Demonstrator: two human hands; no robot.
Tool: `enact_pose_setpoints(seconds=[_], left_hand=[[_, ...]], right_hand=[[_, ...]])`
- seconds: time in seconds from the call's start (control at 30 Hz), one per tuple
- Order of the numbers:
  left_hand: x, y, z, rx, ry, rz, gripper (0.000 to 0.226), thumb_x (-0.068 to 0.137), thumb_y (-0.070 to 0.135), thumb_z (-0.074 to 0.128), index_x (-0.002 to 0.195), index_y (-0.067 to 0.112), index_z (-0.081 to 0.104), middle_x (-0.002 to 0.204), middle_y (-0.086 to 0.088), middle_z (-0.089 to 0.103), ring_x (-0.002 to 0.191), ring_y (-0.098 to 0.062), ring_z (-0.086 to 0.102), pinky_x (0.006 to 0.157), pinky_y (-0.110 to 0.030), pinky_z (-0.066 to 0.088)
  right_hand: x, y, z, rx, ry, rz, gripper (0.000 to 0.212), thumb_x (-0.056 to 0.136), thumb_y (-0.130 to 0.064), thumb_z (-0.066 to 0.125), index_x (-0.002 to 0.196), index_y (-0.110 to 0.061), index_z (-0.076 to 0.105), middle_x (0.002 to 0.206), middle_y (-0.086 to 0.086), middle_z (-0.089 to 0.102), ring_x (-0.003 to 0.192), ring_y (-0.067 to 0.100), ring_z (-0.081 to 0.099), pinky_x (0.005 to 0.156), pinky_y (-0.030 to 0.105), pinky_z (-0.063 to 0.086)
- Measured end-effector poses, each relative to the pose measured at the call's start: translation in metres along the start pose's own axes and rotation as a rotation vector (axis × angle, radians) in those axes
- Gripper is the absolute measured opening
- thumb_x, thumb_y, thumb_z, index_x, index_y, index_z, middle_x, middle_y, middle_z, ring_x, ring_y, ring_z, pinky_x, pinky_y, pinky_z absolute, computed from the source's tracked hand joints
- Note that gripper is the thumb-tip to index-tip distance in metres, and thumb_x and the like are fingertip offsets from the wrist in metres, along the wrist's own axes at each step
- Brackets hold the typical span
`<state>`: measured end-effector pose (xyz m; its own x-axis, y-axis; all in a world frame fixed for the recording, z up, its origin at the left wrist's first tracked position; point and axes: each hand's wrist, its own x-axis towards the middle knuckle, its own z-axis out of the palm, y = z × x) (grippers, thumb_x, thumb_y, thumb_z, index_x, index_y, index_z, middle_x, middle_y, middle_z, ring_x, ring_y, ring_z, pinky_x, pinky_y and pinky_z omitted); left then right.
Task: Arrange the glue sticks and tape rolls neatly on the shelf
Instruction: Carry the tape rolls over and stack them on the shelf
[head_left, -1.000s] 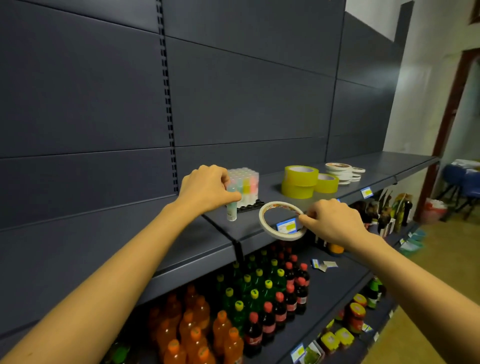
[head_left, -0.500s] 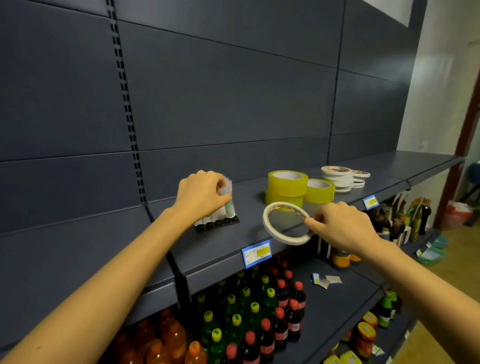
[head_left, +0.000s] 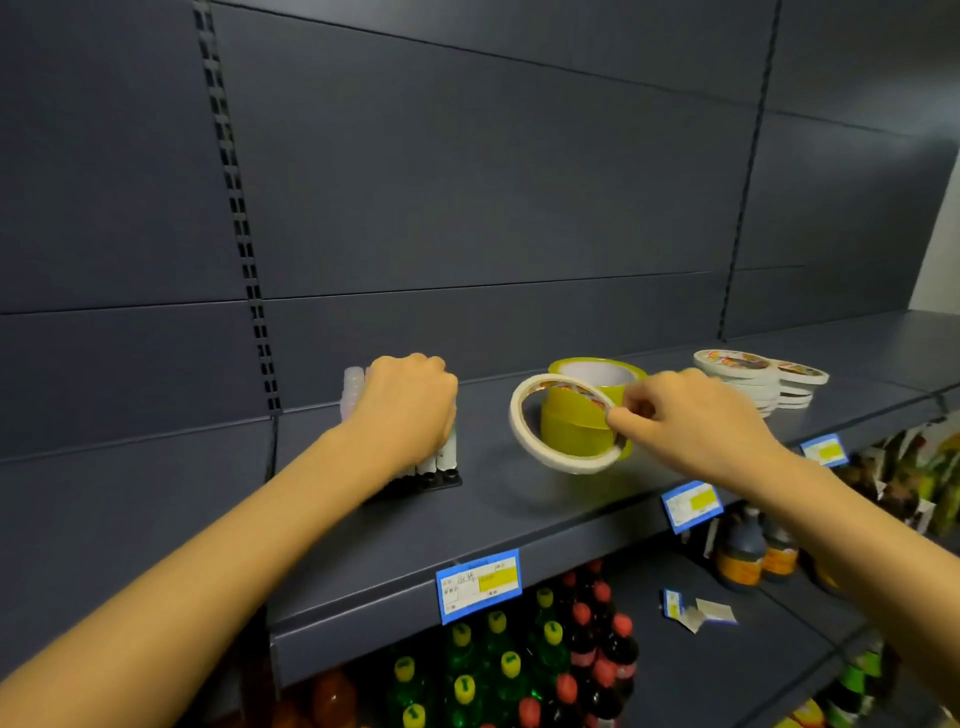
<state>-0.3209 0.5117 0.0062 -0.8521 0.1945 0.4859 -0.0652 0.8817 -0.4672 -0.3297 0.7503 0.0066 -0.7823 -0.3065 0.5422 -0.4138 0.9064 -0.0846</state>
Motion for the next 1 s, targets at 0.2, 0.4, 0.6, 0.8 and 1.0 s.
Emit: enact_pose_setpoints(seconds=[0.2, 0.4, 0.6, 0.8, 1.0], left_hand=[[0.011, 0.012, -0.004, 0.097, -0.058, -0.004, 0.032, 0.099, 0.03, 0.031, 0.103, 0.012, 0.057, 0.106, -0.003, 0.056, 0.095, -0.022, 0.057, 0.046, -0.027, 0.013], [0.044, 0.032, -0.018, 0.054, 0.015, -0.153, 0.038, 0.096, 0.037, 0.035, 0.093, 0.014, 0.065, 0.101, -0.002, 0.06, 0.097, -0.022, 0.057, 0.065, -0.029, 0.029], [0.086, 0.08, -0.035, -0.256, 0.15, -0.263, 0.036, 0.095, 0.04, 0.041, 0.11, 0.019, 0.066, 0.109, -0.002, 0.063, 0.104, -0.026, 0.057, 0.068, -0.031, 0.034], [0.128, 0.132, -0.043, -0.346, 0.195, -0.322, 0.037, 0.093, 0.04, 0.044, 0.119, 0.021, 0.062, 0.116, -0.001, 0.064, 0.11, -0.026, 0.057, 0.075, -0.034, 0.04], [0.146, 0.166, -0.035, -0.352, 0.161, -0.412, 0.033, 0.093, 0.039, 0.046, 0.115, 0.022, 0.064, 0.114, 0.001, 0.066, 0.106, -0.025, 0.059, 0.073, -0.032, 0.04]], right_hand=[[0.031, 0.026, -0.002, 0.019, 0.017, -0.016, 0.027, 0.082, -0.047, 0.052, 0.067, -0.027, 0.059, 0.067, 0.001, 0.052, 0.072, 0.027, 0.047, 0.051, 0.028, 0.027], [0.052, 0.078, -0.003, 0.013, 0.002, 0.007, 0.034, 0.086, -0.049, 0.052, 0.062, -0.026, 0.056, 0.06, -0.005, 0.048, 0.069, 0.023, 0.049, 0.055, 0.028, 0.03], [0.075, 0.172, -0.007, -0.028, -0.048, 0.044, 0.034, 0.086, -0.048, 0.053, 0.066, -0.022, 0.064, 0.059, -0.004, 0.051, 0.061, 0.018, 0.05, 0.049, 0.024, 0.028], [0.103, 0.265, -0.003, -0.058, -0.115, 0.15, 0.04, 0.088, -0.05, 0.052, 0.069, -0.019, 0.069, 0.057, -0.002, 0.054, 0.055, 0.014, 0.048, 0.047, 0.023, 0.028], [0.129, 0.292, 0.028, -0.027, -0.227, 0.096, 0.042, 0.089, -0.052, 0.049, 0.07, -0.016, 0.062, 0.067, 0.001, 0.056, 0.066, 0.021, 0.053, 0.054, 0.025, 0.035]])
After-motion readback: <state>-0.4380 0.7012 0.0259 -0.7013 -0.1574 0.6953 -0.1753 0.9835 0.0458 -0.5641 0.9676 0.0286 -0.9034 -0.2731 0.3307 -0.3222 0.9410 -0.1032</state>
